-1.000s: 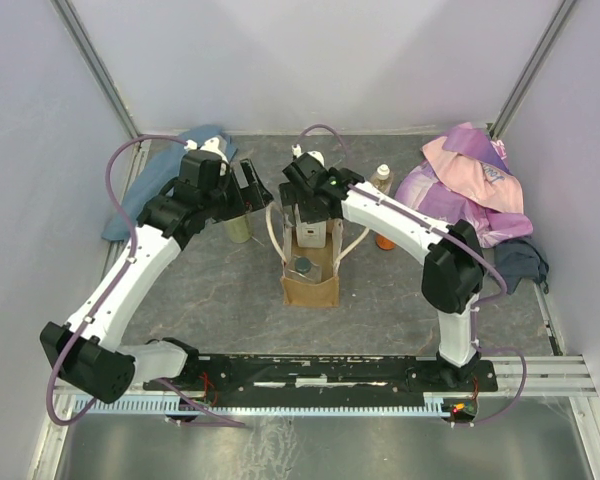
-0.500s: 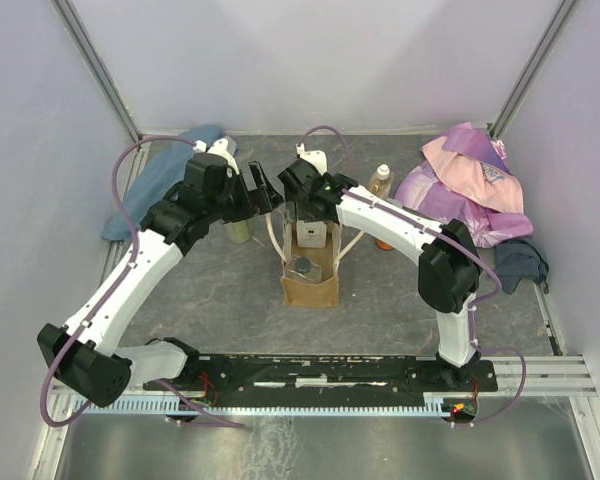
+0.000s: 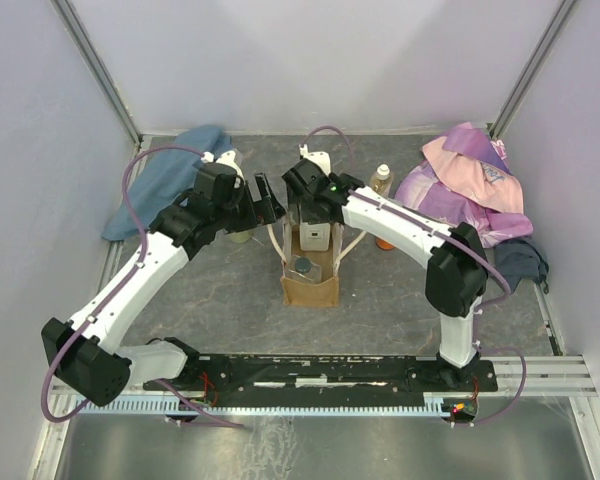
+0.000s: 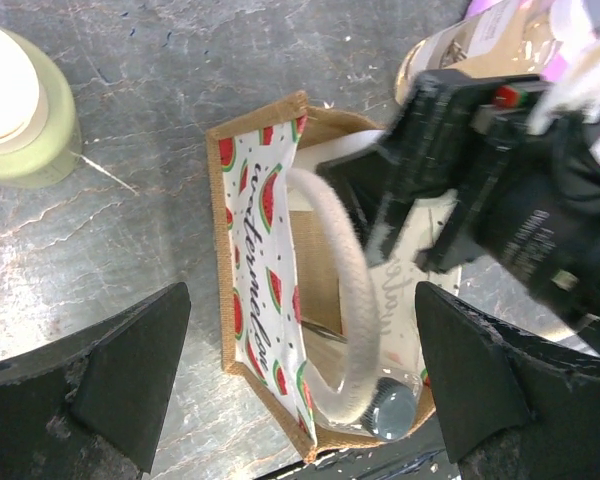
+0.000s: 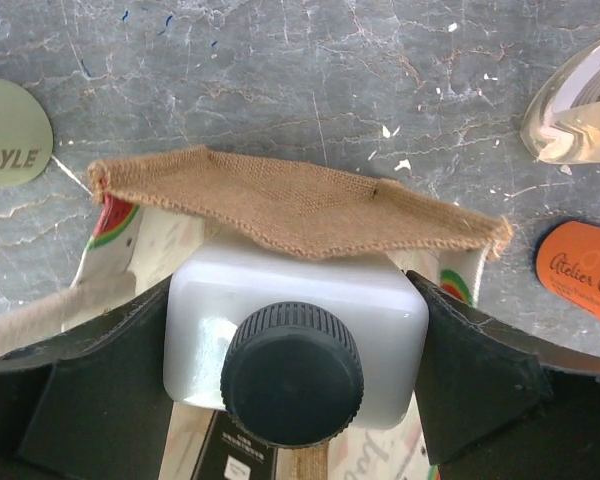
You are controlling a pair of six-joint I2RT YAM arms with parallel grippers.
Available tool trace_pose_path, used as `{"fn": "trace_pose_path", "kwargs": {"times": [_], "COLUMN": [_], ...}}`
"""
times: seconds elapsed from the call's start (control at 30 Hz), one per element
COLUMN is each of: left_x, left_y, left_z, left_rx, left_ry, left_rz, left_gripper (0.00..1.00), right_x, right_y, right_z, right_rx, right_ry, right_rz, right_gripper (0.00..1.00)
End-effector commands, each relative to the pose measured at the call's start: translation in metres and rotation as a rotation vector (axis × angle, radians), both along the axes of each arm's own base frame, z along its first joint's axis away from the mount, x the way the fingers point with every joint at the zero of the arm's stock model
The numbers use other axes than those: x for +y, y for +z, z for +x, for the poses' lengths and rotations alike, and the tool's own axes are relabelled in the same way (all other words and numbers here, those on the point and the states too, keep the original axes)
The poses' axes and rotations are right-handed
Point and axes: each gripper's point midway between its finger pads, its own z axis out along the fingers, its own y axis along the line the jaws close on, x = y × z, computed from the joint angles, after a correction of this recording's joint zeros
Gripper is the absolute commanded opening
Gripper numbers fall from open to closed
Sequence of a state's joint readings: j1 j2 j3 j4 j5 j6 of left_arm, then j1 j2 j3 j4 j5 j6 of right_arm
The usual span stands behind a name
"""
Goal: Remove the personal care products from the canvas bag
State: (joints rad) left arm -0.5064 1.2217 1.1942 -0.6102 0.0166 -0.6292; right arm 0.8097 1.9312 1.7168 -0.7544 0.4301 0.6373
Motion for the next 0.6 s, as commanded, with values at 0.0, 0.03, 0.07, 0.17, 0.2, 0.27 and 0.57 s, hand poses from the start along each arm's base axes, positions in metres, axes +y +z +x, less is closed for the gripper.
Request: {"fn": "trace_pose_path", "kwargs": {"times": [0.0,0.03,0.07,0.17,0.2,0.27,0.57], "left_x": [0.002,0.002,0.003,0.002,0.003,0.003,0.000], "left_y": [0.009,0.007,0.006,0.003,0.003,0.002,-0.006], "left_z": [0.002,0.002,0.002,0.001,0.001,0.000,0.000], "left_rx": [-0.034,-0.031,-0.029,-0.020,-0.020,-0.017,0.003], "left_ry": [0.042,0.046,0.049,0.047,0.049,0.051,0.044], "left_rz": [-0.035,-0.033,-0.034,-0.032,-0.031,-0.033,-0.029], "left_gripper": [0.99,0.99,0.99,0.99,0.99,0.99,1.00], "right_x": [0.001,0.002,0.001,-0.001,-0.002,-0.003,-0.019], "right_y": [0.117,0.129,0.140,0.171,0.179,0.198,0.263], "right_z": [0.005,0.005,0.005,0.005,0.006,0.007,0.034], "right_rx": [-0.206,-0.224,-0.240,-0.288,-0.304,-0.339,-0.499], "right_ry": [0.018,0.026,0.032,0.047,0.052,0.062,0.045], "right_rz": [0.167,0.180,0.190,0.205,0.207,0.216,0.221], "right_gripper": [0.38,0.37,0.37,0.36,0.36,0.37,0.34]}}
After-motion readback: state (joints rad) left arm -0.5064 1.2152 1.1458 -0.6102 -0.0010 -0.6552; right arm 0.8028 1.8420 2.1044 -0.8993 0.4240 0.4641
